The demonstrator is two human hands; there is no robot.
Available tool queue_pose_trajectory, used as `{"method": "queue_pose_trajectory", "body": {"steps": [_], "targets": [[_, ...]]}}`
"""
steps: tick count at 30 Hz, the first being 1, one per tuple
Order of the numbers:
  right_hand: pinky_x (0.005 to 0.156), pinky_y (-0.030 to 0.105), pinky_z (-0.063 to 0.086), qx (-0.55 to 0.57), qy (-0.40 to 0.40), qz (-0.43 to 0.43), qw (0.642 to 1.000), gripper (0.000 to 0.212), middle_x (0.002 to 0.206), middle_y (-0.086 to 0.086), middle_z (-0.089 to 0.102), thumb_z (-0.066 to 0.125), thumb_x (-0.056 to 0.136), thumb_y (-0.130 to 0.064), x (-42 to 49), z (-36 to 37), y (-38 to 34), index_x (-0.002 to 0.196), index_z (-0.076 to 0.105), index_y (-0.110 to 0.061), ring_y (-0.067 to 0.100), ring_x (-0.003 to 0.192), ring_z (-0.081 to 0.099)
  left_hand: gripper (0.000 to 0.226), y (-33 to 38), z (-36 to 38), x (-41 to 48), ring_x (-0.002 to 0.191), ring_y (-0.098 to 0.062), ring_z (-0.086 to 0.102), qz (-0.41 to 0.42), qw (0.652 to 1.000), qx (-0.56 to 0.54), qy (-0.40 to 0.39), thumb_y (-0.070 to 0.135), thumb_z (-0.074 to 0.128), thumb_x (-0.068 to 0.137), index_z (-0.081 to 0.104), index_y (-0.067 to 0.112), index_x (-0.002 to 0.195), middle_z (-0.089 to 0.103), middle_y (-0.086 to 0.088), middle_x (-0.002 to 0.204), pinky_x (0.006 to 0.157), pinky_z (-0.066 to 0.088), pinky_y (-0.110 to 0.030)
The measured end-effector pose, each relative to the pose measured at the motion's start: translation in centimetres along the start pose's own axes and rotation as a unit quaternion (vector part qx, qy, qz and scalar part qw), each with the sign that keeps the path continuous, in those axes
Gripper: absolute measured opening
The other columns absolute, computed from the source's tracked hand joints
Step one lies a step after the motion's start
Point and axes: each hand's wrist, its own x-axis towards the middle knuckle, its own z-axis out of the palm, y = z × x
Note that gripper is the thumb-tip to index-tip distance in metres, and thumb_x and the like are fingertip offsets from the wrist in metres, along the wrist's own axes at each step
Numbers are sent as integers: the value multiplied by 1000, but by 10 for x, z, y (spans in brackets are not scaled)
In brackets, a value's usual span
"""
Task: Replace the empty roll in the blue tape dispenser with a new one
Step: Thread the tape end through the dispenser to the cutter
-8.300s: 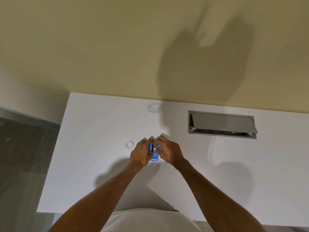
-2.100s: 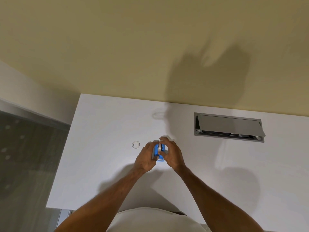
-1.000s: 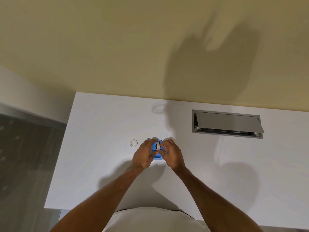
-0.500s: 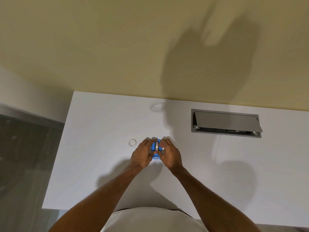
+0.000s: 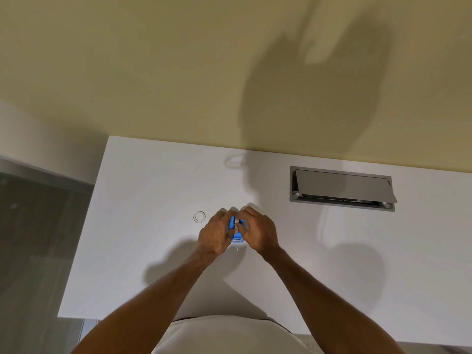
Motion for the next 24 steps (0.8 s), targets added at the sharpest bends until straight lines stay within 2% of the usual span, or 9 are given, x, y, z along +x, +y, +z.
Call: {"method": "queue_pose_trajectory", "body": {"steps": [3,7,10,14,19,22,24], "targets": [[90,29,61,-5,-11,9,1000,39,114,0,73,65,99,-45,5,-2,2,124,70,-16,17,96,72,48,0,0,2,128,-22,61,-4,1000,5,2,35,58,104,50,25,150,56,0,143,97,61,-40],[84,31,60,-18,-11,7,1000,31,102,1,75,61,102,-41,10,-6,3,110,76,-16,18,88,71,54,0,2,3,130,-21,61,-2,1000,26,-1,41,59,104,48,23,154,57,-1,146,104,59,-37],[82,32,59,-44,-16,-9,999,30,99,2,75,58,104,-40,15,-9,3,106,76,-15,19,85,70,54,-1,4,3,130,-20,61,-6,1000,25,4,41,59,104,47,24,154,57,0,144,103,59,-36],[82,30,60,-76,-22,-76,994,31,103,2,75,58,104,-37,18,-11,4,111,75,-13,19,86,71,53,-1,5,2,127,-20,61,-11,1000,19,10,41,57,104,47,24,153,57,1,143,100,60,-37],[66,31,63,-142,41,-213,966,21,89,6,78,79,90,-26,17,-10,6,96,80,-7,20,71,72,56,0,3,3,128,-21,60,-15,1000,4,9,34,62,101,46,23,154,56,2,143,99,60,-39],[63,31,63,-147,47,-226,962,19,83,6,77,82,88,-24,18,-10,7,92,79,-6,20,69,71,54,-2,2,3,129,-20,60,-10,1000,-8,12,39,63,103,48,22,152,57,3,143,99,58,-37],[67,33,64,-157,31,-226,961,23,85,8,77,79,91,-27,21,-10,7,93,79,-4,21,71,72,57,-3,1,2,132,-18,58,-1,1000,4,9,49,52,107,45,21,156,55,2,147,101,56,-33]]}}
